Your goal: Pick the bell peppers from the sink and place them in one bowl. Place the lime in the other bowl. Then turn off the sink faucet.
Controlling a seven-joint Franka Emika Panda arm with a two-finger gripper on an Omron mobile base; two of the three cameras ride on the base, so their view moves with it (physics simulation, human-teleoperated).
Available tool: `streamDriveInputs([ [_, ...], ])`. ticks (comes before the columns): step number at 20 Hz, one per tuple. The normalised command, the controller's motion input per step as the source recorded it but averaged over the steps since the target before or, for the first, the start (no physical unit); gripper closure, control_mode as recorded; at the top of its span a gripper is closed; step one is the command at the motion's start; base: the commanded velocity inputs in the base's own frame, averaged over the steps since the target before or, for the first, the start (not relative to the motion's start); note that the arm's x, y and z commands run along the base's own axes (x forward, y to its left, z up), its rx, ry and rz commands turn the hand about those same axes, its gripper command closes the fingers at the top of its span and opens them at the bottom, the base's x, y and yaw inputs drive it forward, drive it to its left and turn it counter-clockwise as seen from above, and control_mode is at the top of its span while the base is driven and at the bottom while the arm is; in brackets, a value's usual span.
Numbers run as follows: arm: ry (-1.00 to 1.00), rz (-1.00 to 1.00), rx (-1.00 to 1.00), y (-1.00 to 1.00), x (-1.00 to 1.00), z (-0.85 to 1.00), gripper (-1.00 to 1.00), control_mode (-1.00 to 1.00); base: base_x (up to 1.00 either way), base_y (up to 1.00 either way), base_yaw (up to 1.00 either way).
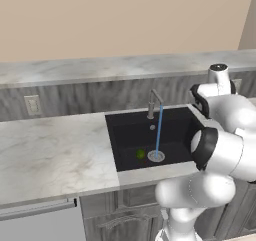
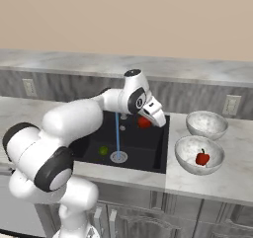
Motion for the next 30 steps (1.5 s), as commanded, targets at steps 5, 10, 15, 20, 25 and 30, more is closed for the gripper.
streamDriveInputs([
  [5, 0.01, -0.02, 0.01, -0.75, 0.01, 0.0, 1.0, -1.0, 0.0, 0.0, 0.0],
  [10, 0.0, 0.0, 0.04, -0.7, 0.0, 0.0, 1.0, -1.0, 0.0, 0.0, 0.0],
  [15, 0.0, 0.0, 0.03, -0.62, 0.0, -0.09, 1.0, -1.0, 0.0, 0.0, 0.0],
  [20, 0.0, 0.0, 0.04, -0.48, 0.0, -0.24, 1.0, -1.0, 0.0, 0.0, 0.0],
  [25, 0.0, 0.0, 0.05, -0.35, 0.05, -0.42, 1.0, -1.0, 0.0, 0.0, 0.0],
  [30, 0.0, 0.0, 0.04, -0.28, 0.03, -0.34, 1.0, -1.0, 0.0, 0.0, 0.0],
])
